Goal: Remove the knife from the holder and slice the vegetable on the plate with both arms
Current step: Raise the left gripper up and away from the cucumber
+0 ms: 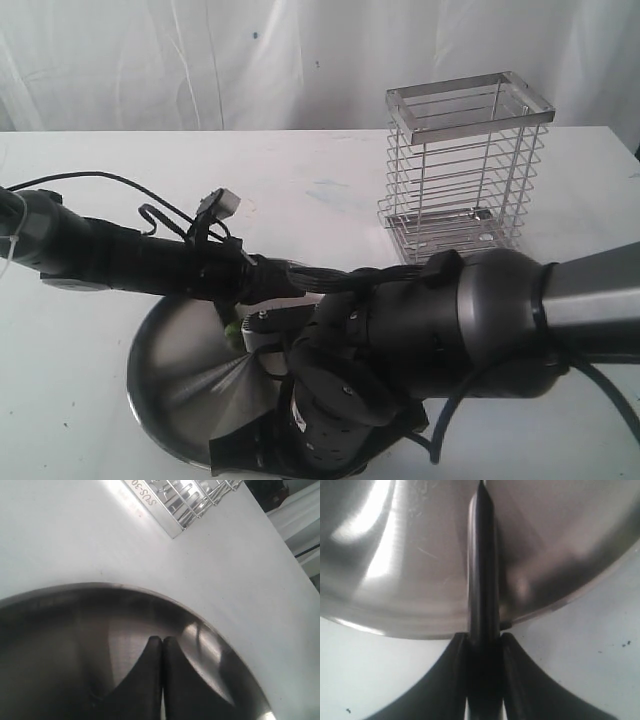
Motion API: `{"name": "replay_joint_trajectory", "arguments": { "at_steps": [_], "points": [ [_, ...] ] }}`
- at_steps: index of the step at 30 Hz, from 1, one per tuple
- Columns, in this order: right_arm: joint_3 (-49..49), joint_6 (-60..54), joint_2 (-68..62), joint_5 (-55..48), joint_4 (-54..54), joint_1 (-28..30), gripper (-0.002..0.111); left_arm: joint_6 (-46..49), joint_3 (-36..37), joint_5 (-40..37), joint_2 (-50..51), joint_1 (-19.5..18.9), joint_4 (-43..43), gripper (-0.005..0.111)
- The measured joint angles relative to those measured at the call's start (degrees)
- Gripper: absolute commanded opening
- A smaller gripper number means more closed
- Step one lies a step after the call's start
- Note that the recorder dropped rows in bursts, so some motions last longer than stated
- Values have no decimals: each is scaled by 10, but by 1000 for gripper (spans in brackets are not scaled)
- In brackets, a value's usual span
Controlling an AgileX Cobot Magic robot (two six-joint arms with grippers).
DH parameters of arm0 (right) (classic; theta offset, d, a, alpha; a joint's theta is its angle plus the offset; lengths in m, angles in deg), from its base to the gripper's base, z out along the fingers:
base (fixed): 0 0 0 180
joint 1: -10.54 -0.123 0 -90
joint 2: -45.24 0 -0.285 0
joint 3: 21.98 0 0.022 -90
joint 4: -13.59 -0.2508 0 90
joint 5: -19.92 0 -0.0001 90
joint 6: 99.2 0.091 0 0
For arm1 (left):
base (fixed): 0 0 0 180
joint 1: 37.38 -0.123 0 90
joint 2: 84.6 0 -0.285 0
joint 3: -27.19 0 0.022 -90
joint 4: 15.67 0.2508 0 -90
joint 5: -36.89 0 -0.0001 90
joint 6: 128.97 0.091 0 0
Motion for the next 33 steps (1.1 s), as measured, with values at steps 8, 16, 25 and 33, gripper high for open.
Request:
{"name": "replay_joint_trajectory", "arguments": {
  "at_steps": [8, 16, 25, 33],
  "points": [
    [-1, 28, 0, 14, 49, 0, 0, 6, 3, 13, -62, -30, 0, 0],
    [-1, 56, -1, 15, 92, -1, 0, 4, 3, 13, -114, -63, 0, 0],
    [-4, 60, 12, 40, 94, -1, 0, -5, 3, -5, -127, -65, 0, 0],
    [-4, 60, 20, 41, 97, -1, 0, -22, 3, -3, -127, -65, 0, 0]
  ]
}}
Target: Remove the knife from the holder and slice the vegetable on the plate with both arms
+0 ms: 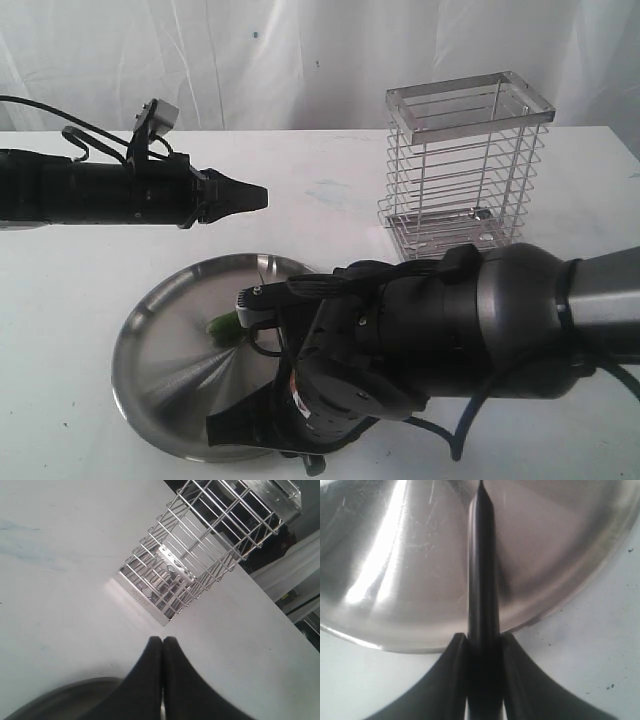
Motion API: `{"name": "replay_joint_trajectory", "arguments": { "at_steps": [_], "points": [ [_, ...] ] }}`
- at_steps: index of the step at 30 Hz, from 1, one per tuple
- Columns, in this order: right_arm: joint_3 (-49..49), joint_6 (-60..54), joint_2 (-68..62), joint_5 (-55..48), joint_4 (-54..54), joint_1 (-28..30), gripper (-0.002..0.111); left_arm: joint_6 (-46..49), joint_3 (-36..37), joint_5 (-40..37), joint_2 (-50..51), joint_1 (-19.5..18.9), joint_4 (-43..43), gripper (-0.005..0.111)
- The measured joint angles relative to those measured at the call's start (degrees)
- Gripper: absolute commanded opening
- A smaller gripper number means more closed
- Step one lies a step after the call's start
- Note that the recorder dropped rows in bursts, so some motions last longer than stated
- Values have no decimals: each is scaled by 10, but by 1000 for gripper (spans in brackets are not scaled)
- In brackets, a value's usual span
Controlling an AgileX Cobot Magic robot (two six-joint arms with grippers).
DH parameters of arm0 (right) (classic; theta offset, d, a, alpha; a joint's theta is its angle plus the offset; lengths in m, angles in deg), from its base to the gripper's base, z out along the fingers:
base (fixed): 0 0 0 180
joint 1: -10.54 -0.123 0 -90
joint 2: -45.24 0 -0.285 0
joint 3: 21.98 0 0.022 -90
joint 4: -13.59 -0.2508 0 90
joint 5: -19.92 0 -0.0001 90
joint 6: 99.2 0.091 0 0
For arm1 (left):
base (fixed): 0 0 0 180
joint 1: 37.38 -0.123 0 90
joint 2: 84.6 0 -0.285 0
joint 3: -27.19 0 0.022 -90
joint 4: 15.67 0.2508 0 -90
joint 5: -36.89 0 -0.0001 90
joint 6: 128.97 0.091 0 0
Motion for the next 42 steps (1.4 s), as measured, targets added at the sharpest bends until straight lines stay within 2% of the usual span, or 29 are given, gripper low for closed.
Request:
{"name": "replay_joint_trajectory", "arguments": {
  "at_steps": [3, 14, 42],
  "points": [
    [2, 0, 1, -1, 0, 0, 0, -5, 0, -8, 0, -4, 0, 0],
    [61, -28, 7, -34, 6, 0, 0, -42, 0, -33, -15, -60, 0, 0],
    [61, -31, -40, 0, -4, 0, 0, -43, 0, -57, -15, -61, 0, 0]
  ]
}}
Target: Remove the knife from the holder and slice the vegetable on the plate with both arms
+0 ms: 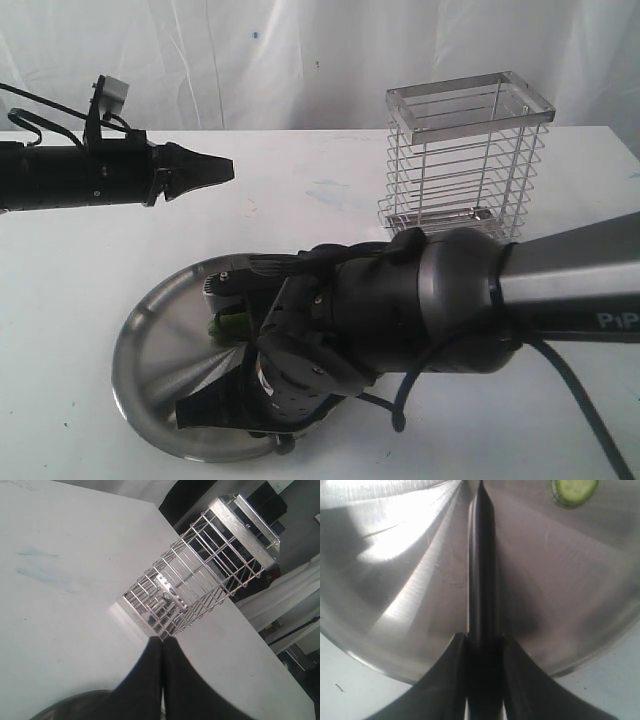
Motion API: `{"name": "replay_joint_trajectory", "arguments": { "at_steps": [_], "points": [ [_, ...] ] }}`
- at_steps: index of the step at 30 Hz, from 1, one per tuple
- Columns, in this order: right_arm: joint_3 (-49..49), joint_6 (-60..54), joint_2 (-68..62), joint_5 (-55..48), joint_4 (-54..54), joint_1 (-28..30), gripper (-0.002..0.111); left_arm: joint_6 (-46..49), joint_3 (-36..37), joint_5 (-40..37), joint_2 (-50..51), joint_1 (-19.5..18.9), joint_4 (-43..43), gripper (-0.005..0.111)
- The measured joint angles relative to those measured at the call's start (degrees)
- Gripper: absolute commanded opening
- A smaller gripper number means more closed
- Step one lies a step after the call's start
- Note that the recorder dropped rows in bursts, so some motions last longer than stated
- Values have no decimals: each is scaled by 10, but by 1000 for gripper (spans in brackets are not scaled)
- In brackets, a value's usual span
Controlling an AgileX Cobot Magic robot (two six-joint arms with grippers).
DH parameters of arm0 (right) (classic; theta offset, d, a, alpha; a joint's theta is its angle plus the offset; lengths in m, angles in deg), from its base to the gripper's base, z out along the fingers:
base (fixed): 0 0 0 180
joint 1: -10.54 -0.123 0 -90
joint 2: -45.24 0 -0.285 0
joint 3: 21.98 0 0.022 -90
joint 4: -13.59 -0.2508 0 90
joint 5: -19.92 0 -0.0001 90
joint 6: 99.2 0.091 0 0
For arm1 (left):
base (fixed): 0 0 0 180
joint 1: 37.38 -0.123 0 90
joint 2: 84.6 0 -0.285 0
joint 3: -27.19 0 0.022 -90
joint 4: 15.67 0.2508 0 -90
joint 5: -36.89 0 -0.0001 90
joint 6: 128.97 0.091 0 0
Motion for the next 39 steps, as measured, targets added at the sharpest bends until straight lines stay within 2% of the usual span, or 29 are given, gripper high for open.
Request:
{"name": "replay_joint_trajectory", "arguments": {
  "at_steps": [17, 23, 33, 39],
  "points": [
    [0, 0, -16, 1, 0, 0, 0, 0, 0, -1, 0, 0, 0, 0],
    [0, 0, -16, 2, 0, 0, 0, -20, 0, -2, 0, 0, 70, 0],
    [0, 0, -16, 2, 1, 0, 0, -29, 49, -18, 11, 1, 96, 0],
    [0, -1, -16, 2, 1, 0, 0, 9, 70, 7, 28, 14, 63, 0]
  ]
}}
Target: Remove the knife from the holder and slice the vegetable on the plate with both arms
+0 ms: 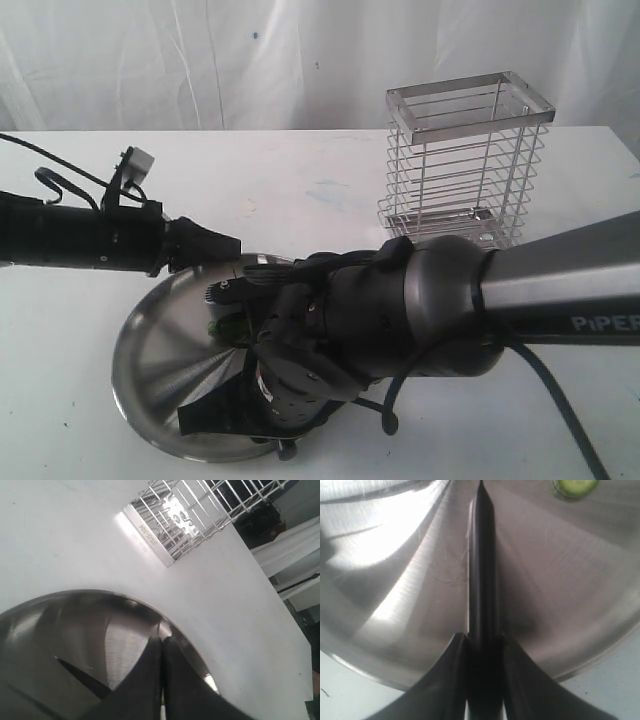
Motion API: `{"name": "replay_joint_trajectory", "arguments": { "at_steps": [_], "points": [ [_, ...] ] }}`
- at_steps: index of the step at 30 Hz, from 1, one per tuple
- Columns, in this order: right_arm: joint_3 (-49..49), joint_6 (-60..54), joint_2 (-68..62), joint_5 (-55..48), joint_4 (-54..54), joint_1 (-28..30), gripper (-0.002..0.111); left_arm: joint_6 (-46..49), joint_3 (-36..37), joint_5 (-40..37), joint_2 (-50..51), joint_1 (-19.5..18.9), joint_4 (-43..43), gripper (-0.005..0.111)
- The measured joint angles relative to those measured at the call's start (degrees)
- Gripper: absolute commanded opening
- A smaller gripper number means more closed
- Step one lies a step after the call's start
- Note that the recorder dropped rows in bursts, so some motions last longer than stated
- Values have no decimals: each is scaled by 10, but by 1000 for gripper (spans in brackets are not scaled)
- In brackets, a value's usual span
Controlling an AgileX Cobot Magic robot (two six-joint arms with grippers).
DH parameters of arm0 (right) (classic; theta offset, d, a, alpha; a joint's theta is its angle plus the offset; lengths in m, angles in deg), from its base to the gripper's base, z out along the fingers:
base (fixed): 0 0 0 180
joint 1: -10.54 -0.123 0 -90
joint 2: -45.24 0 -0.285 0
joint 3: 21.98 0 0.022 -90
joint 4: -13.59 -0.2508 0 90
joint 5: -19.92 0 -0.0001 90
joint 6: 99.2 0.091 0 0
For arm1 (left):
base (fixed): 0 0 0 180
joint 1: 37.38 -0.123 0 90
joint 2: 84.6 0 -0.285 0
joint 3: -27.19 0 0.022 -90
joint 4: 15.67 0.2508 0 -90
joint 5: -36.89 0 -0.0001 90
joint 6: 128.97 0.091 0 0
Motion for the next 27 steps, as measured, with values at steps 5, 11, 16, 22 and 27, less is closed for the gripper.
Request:
{"name": "replay_joint_trajectory", "arguments": {
  "at_steps": [5, 11, 16, 22, 27],
  "points": [
    [0, 0, 0, 0, 0, 0, 0, 14, 1, 0, 26, 14, -7, 0],
    [0, 0, 0, 0, 0, 0, 0, 20, 1, 2, 27, 14, -13, 0],
    [0, 0, 0, 0, 1, 0, 0, 20, 1, 7, 39, 14, -12, 0],
    [0, 0, 0, -1, 1, 0, 0, 19, 1, 9, 53, 14, -12, 0],
    [0, 0, 0, -1, 1, 0, 0, 18, 1, 7, 54, 14, -13, 0]
  ]
}}
